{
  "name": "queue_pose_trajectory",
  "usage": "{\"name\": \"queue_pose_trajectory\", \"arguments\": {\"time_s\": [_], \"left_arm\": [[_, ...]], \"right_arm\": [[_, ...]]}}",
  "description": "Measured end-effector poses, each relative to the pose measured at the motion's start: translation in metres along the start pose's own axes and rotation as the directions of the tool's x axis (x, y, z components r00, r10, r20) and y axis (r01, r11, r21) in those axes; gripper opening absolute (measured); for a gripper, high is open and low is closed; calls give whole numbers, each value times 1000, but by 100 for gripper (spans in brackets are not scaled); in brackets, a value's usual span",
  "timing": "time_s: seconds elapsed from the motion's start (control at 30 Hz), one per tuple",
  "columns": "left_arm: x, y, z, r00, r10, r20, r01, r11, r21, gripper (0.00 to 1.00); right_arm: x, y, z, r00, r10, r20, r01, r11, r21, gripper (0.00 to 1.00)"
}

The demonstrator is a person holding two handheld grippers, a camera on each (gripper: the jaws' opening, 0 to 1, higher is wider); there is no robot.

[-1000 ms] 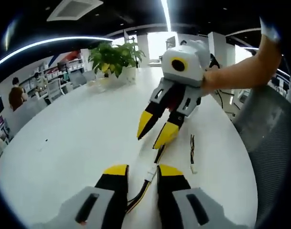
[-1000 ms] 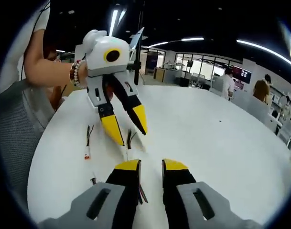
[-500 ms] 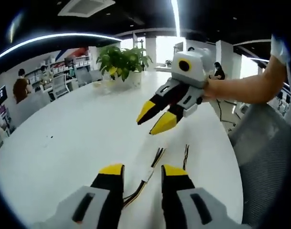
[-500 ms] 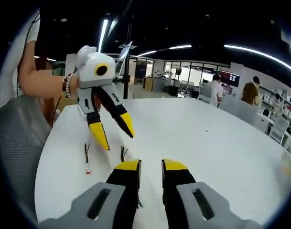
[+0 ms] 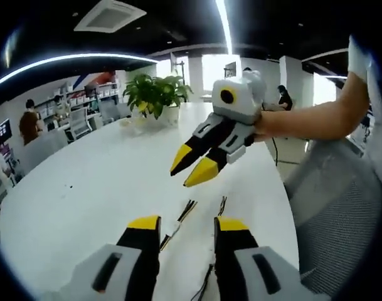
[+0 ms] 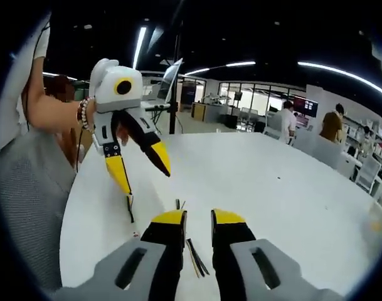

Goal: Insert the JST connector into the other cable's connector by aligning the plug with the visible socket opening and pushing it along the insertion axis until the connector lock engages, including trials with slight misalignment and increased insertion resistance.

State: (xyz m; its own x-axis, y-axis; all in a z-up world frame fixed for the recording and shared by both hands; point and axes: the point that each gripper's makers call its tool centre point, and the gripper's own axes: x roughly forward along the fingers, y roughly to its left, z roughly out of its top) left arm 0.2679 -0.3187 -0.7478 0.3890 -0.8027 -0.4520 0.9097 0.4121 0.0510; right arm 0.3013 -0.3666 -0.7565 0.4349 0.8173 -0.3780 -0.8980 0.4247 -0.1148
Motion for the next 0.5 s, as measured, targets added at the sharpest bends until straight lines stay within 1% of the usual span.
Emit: {"name": "queue_pose_trajectory", "arguments": {"time_s": [0.07,0.17,0.23,0.27,0.37,0.43,0.47,0.5], "left_arm": [[-3,-4,-1,1000,0,4,0,1000,0,28],[-9,-10,-4,1000,2,2,-2,1000,-29,28],[-13,-16,-3,1000,-1,20,2,999,-38,28],[-15,-21,-4,1000,-12,24,13,999,-39,27],[-19,-27,-8,1000,-11,8,11,1000,-22,27],[-20,-29,-9,1000,-5,6,5,1000,-20,28],[-21,-29,-9,1000,-3,15,4,1000,-27,28],[-19,-31,-5,999,-6,52,9,998,-59,28]], "right_arm": [[-3,4,1,1000,1,2,-1,1000,1,13],[-9,11,0,1000,0,-5,0,1000,1,13],[-12,12,-2,1000,-12,-21,12,1000,4,14],[-16,14,-2,1000,-21,-19,22,1000,9,14],[-23,21,-3,1000,-21,-20,21,1000,16,14],[-27,23,-4,999,-37,-21,37,999,27,14],[-28,25,-4,999,-38,-18,39,999,37,14],[-27,30,-7,999,-32,-24,33,999,40,14]]}}
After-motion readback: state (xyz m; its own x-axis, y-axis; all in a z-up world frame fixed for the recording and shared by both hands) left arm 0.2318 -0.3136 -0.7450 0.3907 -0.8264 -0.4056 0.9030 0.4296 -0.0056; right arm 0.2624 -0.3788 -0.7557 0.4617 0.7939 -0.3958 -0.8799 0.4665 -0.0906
